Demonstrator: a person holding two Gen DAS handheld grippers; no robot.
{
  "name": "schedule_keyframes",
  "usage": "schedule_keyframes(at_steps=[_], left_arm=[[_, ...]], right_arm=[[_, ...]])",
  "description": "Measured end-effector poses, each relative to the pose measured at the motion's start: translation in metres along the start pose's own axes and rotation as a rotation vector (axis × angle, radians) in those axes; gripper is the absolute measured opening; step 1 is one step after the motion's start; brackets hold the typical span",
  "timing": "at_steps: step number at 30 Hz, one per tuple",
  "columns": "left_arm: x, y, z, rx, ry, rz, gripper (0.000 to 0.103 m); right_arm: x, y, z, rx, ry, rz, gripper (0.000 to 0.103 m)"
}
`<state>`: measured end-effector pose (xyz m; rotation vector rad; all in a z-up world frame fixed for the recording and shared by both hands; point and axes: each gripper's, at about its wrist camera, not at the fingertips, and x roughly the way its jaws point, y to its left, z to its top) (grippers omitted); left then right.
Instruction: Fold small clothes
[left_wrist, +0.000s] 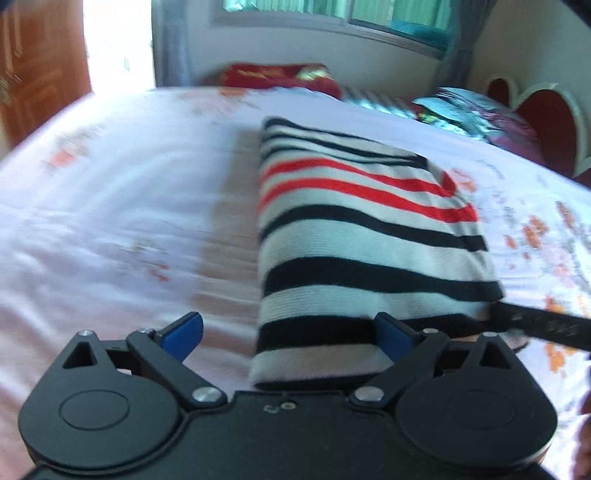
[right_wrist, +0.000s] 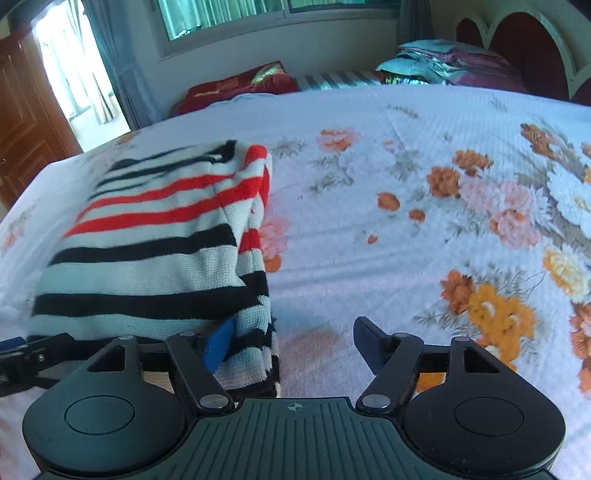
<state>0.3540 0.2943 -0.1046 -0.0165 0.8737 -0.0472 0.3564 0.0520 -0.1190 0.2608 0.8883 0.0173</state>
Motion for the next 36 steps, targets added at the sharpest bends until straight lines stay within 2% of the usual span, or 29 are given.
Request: schedule_keyframes(at_steps=[2, 4, 7, 13, 17, 20, 23, 28, 32, 36], left_arm=[[-0.017, -0.005, -0.005, 0.005, -0.036, 0.078, 0.099], [-0.036, -0.009, -0.011, 0.016, -0.055, 0.116, 0.099], [-0.067, -0.014, -0.022, 0.014, -0.072, 0.087, 0.099], [-0.138, -0.03, -0.06, -0.022, -0.174, 0.169, 0.098], [-0.191, -0.035, -0.083, -0.061, -0.192, 0.139, 0.098], [-0.228, -0.041, -0.096, -0.065, -0.221, 0.176, 0.098], [-0.262, -0.051, -0.105, -0.024, -0.224, 0.201, 0.098], [-0.309, -0.057, -0.118, -0.057, -0.247, 0.18, 0.098], [-0.339, -0.062, -0.126, -0.07, -0.265, 0.179, 0.098], [-0.358, -0.065, -0.133, -0.078, -0.267, 0.161, 0.098]], right_arm=[[-0.017, -0.004, -0.002, 0.029, -0.022, 0.027, 0.072], [-0.037, -0.009, -0.009, 0.049, -0.036, 0.072, 0.073], [-0.069, -0.015, -0.023, 0.039, -0.047, 0.123, 0.074], [-0.134, -0.023, -0.056, -0.052, -0.031, 0.216, 0.081], [-0.184, -0.03, -0.083, -0.117, -0.058, 0.249, 0.09], [-0.227, -0.03, -0.101, -0.192, -0.112, 0.231, 0.095], [-0.274, -0.03, -0.114, -0.233, -0.213, 0.194, 0.103], [-0.339, -0.03, -0.129, -0.241, -0.389, 0.128, 0.103], [-0.367, -0.03, -0.139, -0.234, -0.456, 0.131, 0.103], [-0.376, -0.031, -0.144, -0.233, -0.462, 0.14, 0.103]])
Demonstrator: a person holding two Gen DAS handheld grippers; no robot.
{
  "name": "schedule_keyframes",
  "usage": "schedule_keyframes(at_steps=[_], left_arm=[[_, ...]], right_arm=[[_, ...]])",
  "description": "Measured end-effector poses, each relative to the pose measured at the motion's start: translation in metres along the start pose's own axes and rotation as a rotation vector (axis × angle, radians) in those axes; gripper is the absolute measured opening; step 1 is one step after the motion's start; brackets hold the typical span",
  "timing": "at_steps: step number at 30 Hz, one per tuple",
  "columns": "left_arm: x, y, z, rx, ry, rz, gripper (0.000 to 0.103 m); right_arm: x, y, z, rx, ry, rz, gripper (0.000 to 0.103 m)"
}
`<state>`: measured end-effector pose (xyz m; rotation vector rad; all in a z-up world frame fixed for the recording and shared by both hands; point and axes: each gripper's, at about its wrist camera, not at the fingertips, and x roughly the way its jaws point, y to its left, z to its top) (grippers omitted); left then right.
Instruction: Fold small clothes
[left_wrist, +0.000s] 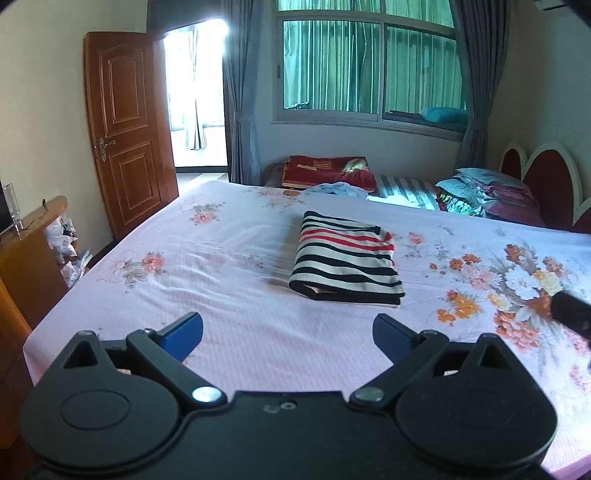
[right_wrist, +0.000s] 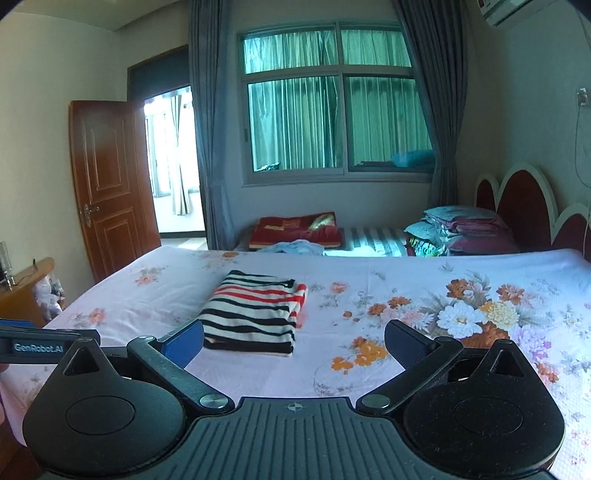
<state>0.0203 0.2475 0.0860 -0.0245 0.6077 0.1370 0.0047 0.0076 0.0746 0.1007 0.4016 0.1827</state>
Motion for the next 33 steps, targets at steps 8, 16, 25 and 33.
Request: schedule_keyframes(at_steps=[8, 16, 25, 33], left_arm=[[-0.029, -0.002, -0.002, 0.008, -0.048, -0.01, 0.098], [-0.035, 0.002, -0.002, -0.001, -0.059, -0.009, 0.098], [-0.036, 0.005, -0.002, -0.008, -0.059, 0.0, 0.098], [-0.037, 0.006, -0.002, -0.012, -0.065, 0.007, 0.098]], right_arm=[[-0.013, -0.005, -0.002, 0.018, -0.007, -0.003, 0.103], [-0.017, -0.003, -0.003, 0.025, -0.011, 0.009, 0.103], [-0.016, -0.001, -0.004, 0.028, -0.014, 0.025, 0.103], [-0.014, -0.001, -0.004, 0.023, -0.013, 0.033, 0.103]])
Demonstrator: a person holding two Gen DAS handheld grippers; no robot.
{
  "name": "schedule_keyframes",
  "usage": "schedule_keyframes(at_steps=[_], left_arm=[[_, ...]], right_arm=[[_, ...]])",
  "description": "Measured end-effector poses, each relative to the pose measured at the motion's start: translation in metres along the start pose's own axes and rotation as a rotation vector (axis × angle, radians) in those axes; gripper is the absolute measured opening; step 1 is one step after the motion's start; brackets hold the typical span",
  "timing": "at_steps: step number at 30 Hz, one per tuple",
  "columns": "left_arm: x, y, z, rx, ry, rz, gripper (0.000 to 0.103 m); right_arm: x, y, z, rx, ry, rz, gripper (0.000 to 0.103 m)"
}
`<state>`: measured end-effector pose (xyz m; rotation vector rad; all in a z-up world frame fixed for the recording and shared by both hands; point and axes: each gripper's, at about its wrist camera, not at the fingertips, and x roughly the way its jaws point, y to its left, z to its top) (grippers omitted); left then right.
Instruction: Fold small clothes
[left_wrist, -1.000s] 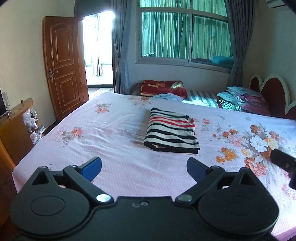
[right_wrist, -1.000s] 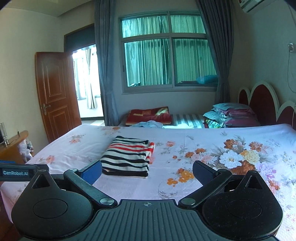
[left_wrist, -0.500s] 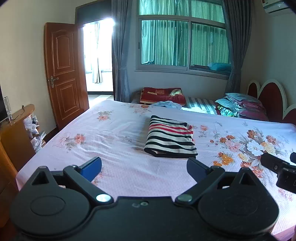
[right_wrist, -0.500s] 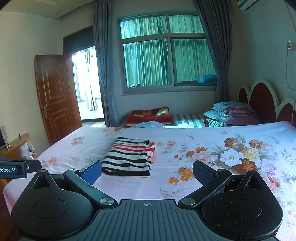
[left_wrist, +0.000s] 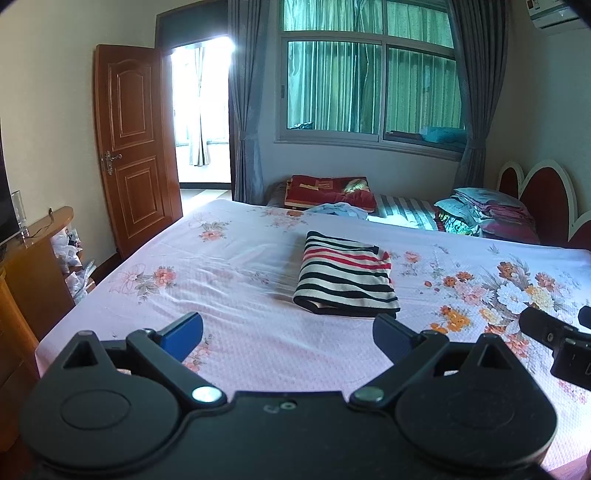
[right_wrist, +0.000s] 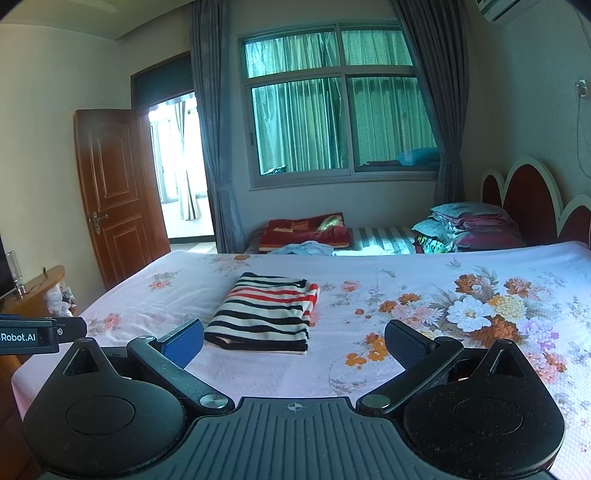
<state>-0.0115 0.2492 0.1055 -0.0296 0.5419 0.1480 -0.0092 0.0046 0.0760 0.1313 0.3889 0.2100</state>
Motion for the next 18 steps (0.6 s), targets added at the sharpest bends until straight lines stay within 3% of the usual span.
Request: schedule_keyframes(at_steps=[18], left_arm=[[0.002, -0.001, -0.0012, 0.001, 0.009, -0.002, 0.098]], right_arm=[[0.0051, -0.0011, -0.003, 0.005, 0.012, 0.009, 0.103]])
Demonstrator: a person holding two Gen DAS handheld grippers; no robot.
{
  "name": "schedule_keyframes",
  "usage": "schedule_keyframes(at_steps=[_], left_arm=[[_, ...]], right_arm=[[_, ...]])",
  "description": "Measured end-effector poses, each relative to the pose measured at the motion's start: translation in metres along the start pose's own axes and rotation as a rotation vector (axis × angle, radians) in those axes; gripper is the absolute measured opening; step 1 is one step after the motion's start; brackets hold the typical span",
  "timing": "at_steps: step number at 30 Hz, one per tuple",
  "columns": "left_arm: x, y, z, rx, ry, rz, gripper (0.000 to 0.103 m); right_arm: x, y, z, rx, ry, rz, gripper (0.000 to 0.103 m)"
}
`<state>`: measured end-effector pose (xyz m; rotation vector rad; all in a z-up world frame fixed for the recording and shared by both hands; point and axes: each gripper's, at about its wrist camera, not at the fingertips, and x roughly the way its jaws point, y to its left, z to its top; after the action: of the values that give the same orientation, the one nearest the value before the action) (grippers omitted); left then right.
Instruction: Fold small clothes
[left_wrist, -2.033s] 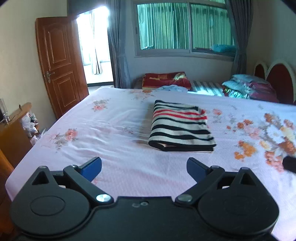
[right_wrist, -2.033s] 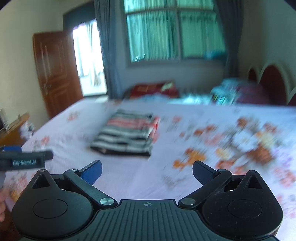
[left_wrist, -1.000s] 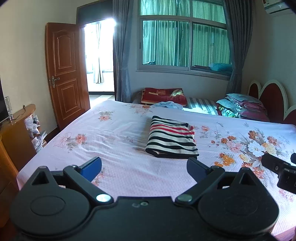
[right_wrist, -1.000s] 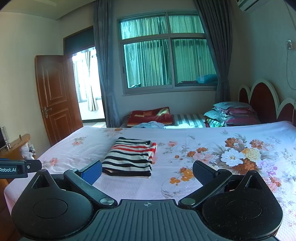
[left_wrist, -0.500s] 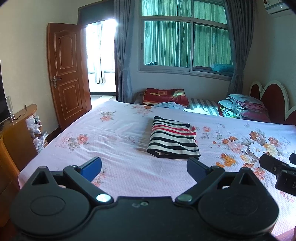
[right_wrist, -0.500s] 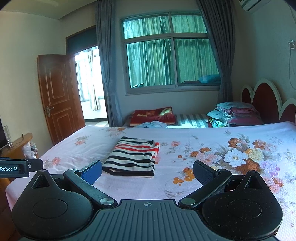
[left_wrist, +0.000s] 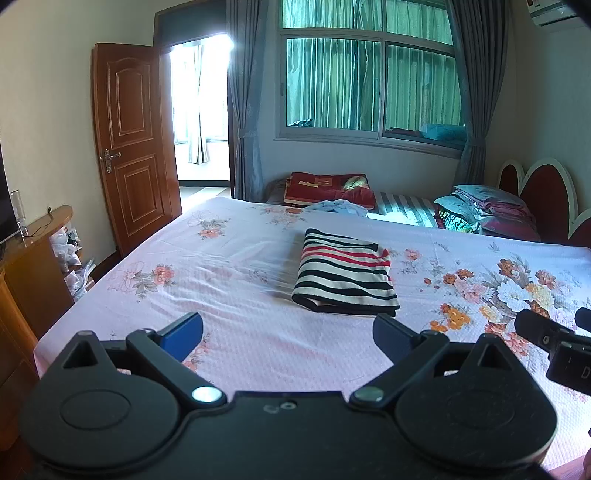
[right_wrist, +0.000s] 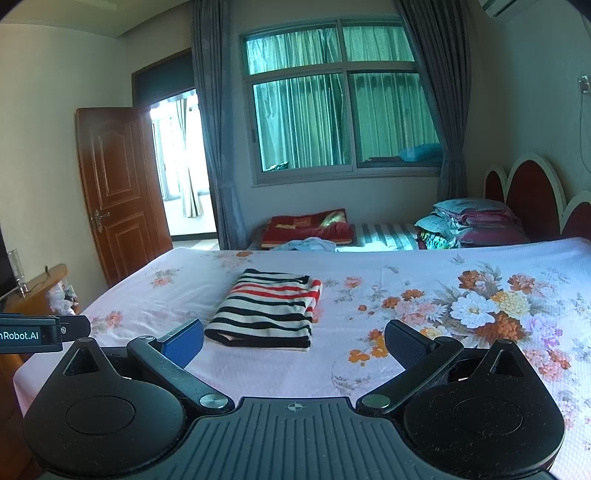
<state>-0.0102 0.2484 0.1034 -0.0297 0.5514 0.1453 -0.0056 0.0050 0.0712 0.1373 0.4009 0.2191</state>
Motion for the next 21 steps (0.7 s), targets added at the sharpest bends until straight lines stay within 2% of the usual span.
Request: schedule_keyframes(at_steps=[21], left_arm=[[0.0083, -0.004, 0.0045, 0.002, 0.005, 0.0, 0.098]], right_arm=[[0.0099, 0.0008, 0.0, 0.004, 0.014, 0.008, 0.103]])
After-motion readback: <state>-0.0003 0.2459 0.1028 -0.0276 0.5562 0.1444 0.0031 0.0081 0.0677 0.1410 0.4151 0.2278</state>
